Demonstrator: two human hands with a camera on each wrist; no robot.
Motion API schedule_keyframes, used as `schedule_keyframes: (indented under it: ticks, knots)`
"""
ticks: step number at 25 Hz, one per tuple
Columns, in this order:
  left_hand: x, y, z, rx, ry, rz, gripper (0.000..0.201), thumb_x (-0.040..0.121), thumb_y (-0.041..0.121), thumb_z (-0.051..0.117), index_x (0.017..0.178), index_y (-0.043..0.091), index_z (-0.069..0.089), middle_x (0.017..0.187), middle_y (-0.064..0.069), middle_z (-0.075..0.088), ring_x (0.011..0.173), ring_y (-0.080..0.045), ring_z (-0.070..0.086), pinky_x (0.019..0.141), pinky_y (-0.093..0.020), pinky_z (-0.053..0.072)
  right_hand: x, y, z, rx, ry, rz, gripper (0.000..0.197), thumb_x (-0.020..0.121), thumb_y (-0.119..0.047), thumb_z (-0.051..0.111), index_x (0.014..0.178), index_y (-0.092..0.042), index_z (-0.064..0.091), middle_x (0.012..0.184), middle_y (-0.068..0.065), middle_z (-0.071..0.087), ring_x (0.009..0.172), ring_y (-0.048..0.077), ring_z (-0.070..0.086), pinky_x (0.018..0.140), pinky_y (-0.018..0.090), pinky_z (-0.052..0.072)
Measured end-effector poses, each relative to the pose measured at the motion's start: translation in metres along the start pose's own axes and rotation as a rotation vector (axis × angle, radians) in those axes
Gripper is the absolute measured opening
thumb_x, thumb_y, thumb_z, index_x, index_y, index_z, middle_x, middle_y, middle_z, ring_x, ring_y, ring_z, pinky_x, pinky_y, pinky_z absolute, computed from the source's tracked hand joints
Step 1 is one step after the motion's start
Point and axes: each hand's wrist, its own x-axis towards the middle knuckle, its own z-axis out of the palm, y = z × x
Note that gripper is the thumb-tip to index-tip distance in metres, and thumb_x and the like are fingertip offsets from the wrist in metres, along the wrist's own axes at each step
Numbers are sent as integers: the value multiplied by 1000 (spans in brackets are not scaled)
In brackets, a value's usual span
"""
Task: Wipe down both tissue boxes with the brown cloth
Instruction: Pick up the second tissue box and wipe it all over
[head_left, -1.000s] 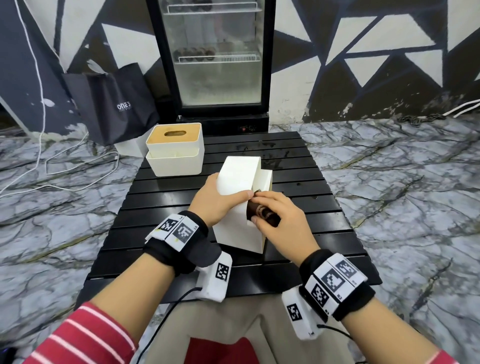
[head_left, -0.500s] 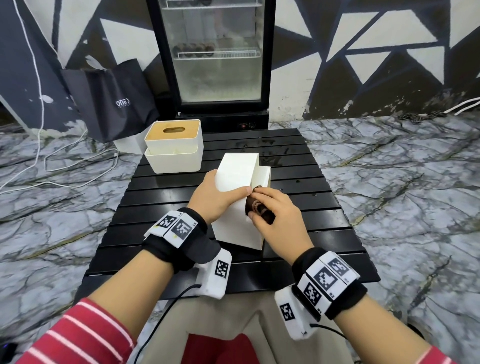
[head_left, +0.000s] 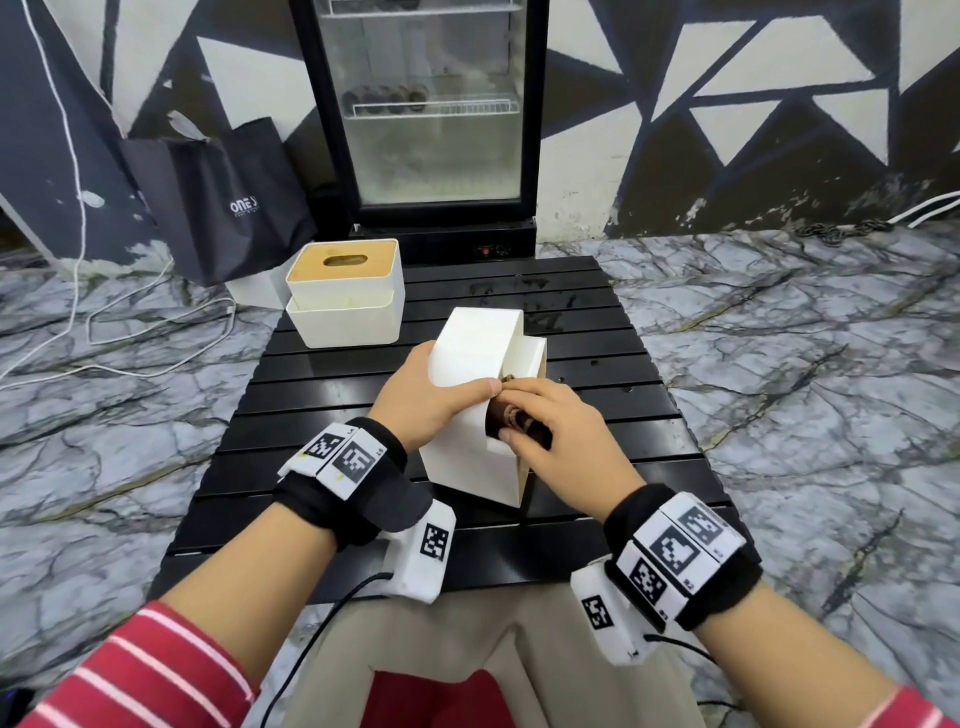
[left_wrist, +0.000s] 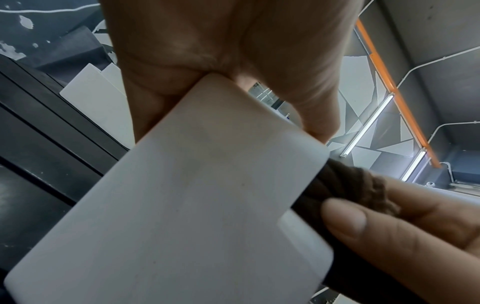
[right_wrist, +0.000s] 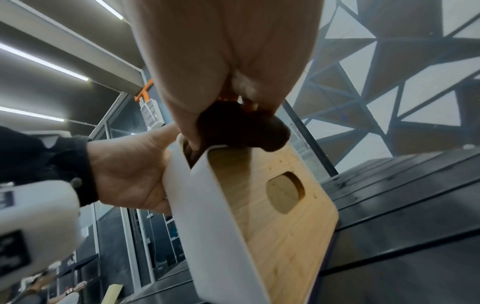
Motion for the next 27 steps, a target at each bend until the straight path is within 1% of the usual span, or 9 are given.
schedule_keyframes:
  ticks: [2,5,8,10,11,13,15,20,27]
  knots:
    - [-2,4,0,-2,4,-2,72,52,61,70,112,23,56,108,5,64,102,-13,59,88,-31,47,-3,5,-10,17,-28,-8,34,82,-12,64,115,-18,61,114,-14,54,108,5,44,96,11,27]
    - [-2,7,-3,25,-14,-42,90,47,67,67,123,21,50,116,6,60,107,-14,57,90,-33,46,0,18,-21,30,57,36,32,79,-10,66,110,-20,64,109,-14,56,106,5,50,96,14,34]
    - [-5,14,-8,64,-31,-97,84,63,57,75,129,17,42,128,4,54,110,-15,53,87,-29,42,10,27,-30,62,143,105,29,79,-8,66,106,-18,65,106,-10,57,100,4,52,90,3,33]
    - [-7,21,-10,115,-8,-124,97,66,57,76,142,15,31,138,2,46,121,-18,48,94,-30,40,19,28,-35,60,181,120,29,80,-8,65,107,-17,64,106,-9,56,100,4,50,86,-4,28]
    - [-9,24,-11,146,-7,-121,96,64,59,76,140,18,34,137,2,47,122,-19,47,95,-31,41,23,28,-34,55,188,124,29,80,-8,65,108,-16,64,107,-7,56,101,5,49,87,-3,27]
    - [-11,28,-8,151,-27,-89,61,64,56,78,112,32,50,118,7,57,110,-14,55,86,-28,45,27,28,-26,31,171,128,31,81,-9,64,111,-15,63,114,-3,57,107,10,50,95,10,32]
    - [-13,30,-6,144,-42,-70,52,61,55,78,98,34,47,104,13,57,97,-7,56,75,-23,44,25,28,-15,4,161,115,33,82,-10,63,114,-14,61,119,0,57,114,15,48,101,23,33]
    - [-11,25,-4,168,-7,-91,83,55,60,70,125,27,41,115,13,50,105,-11,48,81,-27,36,43,33,-13,-38,103,97,32,85,-11,60,116,-15,60,121,-1,56,114,17,46,96,19,30]
    - [-13,20,1,115,72,-82,74,68,46,78,130,28,42,115,16,50,107,-8,48,82,-23,36,45,28,-7,-70,96,80,33,84,-10,60,117,-13,59,121,1,56,114,19,45,95,16,26]
